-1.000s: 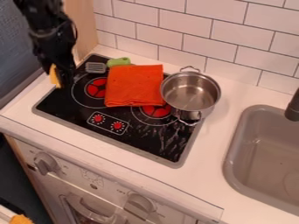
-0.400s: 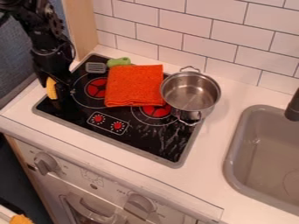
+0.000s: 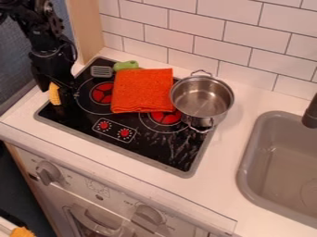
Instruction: Moved the yellow object from the silver pot to the left edge of the cooker
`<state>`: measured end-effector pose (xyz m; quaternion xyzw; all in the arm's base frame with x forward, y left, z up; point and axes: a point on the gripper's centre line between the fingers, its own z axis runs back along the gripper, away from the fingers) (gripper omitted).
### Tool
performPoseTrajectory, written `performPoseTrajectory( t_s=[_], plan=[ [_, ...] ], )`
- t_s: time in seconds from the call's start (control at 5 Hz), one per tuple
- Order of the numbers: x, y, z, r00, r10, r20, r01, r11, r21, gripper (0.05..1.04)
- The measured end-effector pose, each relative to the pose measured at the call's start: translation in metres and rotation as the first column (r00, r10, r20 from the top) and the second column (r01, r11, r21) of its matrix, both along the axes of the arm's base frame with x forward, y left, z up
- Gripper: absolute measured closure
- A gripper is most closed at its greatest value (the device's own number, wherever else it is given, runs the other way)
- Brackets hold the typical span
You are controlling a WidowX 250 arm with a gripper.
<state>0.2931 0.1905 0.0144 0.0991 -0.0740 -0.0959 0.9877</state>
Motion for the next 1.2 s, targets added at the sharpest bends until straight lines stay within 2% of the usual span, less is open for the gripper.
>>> performPoseTrajectory(
  t_s=[0.2,0.4,0.8,1.0,1.2],
  plan=[
    [0.001,-0.007,0.011,1.000,-0.009,0.022,0.010,0.999,-0.036,0.083],
    [0.009,-0.014,0.038,0.996,-0.031,0.089,0.039,0.995,-0.093,0.083],
    [0.005,-0.013,0.091,0.981,0.003,0.194,0.008,0.998,-0.059,0.083],
    [-0.001,-0.014,0.109,0.970,0.029,0.240,-0.020,0.999,-0.039,0.083],
    [-0.001,-0.014,0.109,0.970,0.030,0.241,-0.022,0.999,-0.039,0.083]
  ],
)
